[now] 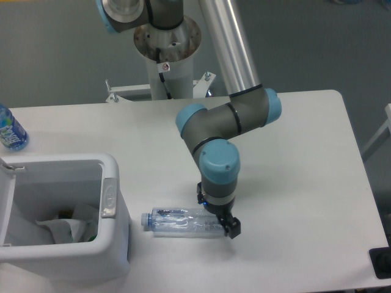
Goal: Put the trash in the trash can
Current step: 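Lower the gripper onto the bottle's cap end and close it, then lift the bottle upward, hanging from the gripper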
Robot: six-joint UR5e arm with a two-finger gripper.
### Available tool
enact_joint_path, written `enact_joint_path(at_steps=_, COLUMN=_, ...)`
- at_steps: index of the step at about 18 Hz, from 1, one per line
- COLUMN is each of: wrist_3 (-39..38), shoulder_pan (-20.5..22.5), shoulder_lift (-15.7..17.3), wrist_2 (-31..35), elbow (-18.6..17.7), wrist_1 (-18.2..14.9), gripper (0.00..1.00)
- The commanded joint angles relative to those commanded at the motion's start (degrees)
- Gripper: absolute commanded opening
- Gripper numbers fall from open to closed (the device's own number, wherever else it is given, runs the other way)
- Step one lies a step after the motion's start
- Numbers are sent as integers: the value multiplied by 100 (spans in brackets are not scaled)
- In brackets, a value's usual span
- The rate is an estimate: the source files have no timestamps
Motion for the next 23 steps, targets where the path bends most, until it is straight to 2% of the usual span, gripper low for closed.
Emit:
enact_joint_path(at_steps=14, wrist_3=-35, shoulder_pan=-158, shoulder_lift=-44, wrist_2=97, elbow=-184, wrist_1=-18, gripper=100)
enact_joint_path(at_steps=15, wrist_3=-44, shoulder_pan=-158, shoulder_lift=-27, wrist_2=97, elbow=-228, wrist_1=-18, gripper=95)
enact_joint_path(at_steps=17, wrist_3=-158, shoulder_pan=-158, shoulder_lift=26, wrist_2=88, elbow=-202, wrist_1=-26, gripper=71)
enact_joint_path(at_steps=18, wrist_3=-184, shoulder_pan=-158, shoulder_lift=18, wrist_2=88, elbow=-202, wrist_1=-26, gripper=67)
enact_joint_path(at_steps=23, wrist_3=-176, shoulder_pan=-141, shoulder_lift=88, wrist_2=53, elbow=-106, wrist_1=-35, gripper=63)
